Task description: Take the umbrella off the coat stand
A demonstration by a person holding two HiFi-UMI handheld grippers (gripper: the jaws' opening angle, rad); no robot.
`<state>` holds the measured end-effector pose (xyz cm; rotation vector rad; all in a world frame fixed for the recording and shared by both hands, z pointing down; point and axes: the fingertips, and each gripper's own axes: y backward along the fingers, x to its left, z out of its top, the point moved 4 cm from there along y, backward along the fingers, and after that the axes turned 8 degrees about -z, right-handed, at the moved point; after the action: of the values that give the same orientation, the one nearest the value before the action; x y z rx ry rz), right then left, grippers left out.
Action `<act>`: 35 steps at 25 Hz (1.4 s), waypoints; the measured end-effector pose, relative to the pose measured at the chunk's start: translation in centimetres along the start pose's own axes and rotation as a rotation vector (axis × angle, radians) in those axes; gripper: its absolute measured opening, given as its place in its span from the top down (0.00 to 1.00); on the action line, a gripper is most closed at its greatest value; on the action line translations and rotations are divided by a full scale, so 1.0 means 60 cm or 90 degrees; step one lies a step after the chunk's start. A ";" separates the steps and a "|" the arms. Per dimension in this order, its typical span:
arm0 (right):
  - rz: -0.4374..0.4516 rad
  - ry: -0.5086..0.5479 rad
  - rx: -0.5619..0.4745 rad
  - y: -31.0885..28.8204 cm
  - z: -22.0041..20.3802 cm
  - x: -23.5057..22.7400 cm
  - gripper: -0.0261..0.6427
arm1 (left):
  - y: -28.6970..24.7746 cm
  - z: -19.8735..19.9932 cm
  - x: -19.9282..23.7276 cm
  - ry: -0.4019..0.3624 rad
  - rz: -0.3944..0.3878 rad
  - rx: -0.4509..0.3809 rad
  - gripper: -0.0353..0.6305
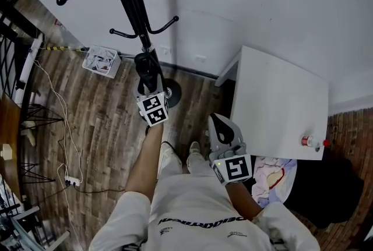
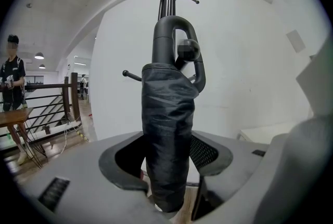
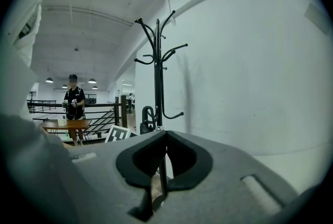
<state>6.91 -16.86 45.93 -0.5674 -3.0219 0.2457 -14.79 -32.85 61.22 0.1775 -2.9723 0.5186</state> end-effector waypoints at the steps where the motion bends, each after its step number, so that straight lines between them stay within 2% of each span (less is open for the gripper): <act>1: 0.001 0.002 -0.004 0.001 0.004 0.000 0.97 | 0.006 0.003 0.000 0.000 0.002 0.000 0.59; 19: 0.022 0.009 -0.055 -0.010 0.059 0.023 0.97 | 0.090 0.038 -0.017 -0.001 -0.005 0.015 0.59; 35: 0.043 0.006 -0.100 -0.026 0.104 0.038 0.97 | 0.196 0.136 -0.040 -0.021 -0.027 -0.030 0.59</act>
<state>3.73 -18.37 40.11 -0.6808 -3.0343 0.0084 -14.84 -24.41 49.41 0.2459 -3.0023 0.4455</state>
